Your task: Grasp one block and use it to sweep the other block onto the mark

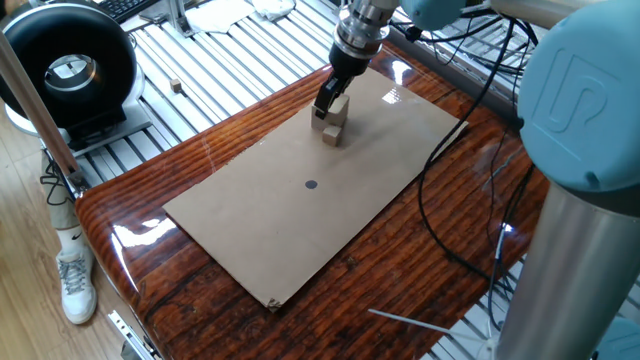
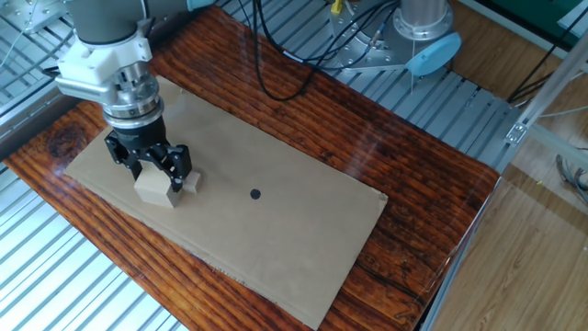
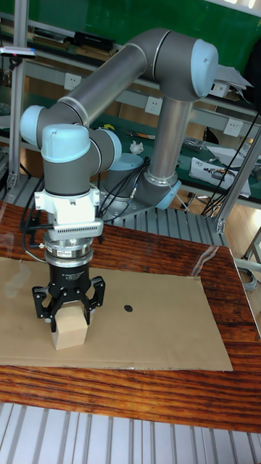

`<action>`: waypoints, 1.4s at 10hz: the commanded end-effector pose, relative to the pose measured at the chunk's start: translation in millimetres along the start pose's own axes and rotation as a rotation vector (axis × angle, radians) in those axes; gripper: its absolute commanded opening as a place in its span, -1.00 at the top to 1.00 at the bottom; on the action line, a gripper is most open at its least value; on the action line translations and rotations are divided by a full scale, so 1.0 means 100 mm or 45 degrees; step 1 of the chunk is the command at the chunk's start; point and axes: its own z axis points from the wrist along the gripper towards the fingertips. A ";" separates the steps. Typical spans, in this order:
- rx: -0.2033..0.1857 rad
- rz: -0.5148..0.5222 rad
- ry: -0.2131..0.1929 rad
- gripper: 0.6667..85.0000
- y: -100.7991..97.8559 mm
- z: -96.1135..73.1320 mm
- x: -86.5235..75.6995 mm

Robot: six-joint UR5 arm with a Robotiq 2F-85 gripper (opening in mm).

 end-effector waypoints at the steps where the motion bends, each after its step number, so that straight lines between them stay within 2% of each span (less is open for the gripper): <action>1: 0.003 -0.006 -0.004 -0.45 -0.02 -0.01 0.01; 3: 0.017 -0.018 0.008 -0.45 -0.04 -0.01 0.04; 6: 0.009 -0.053 0.003 -0.45 0.01 0.02 0.07; 8: -0.012 -0.042 -0.012 -0.45 0.10 0.05 0.13; 10: -0.016 -0.024 -0.001 -0.45 0.11 -0.01 0.16; 12: -0.048 0.011 -0.009 -0.47 0.20 -0.06 0.15; 14: -0.045 0.022 -0.022 -0.48 0.26 -0.05 0.14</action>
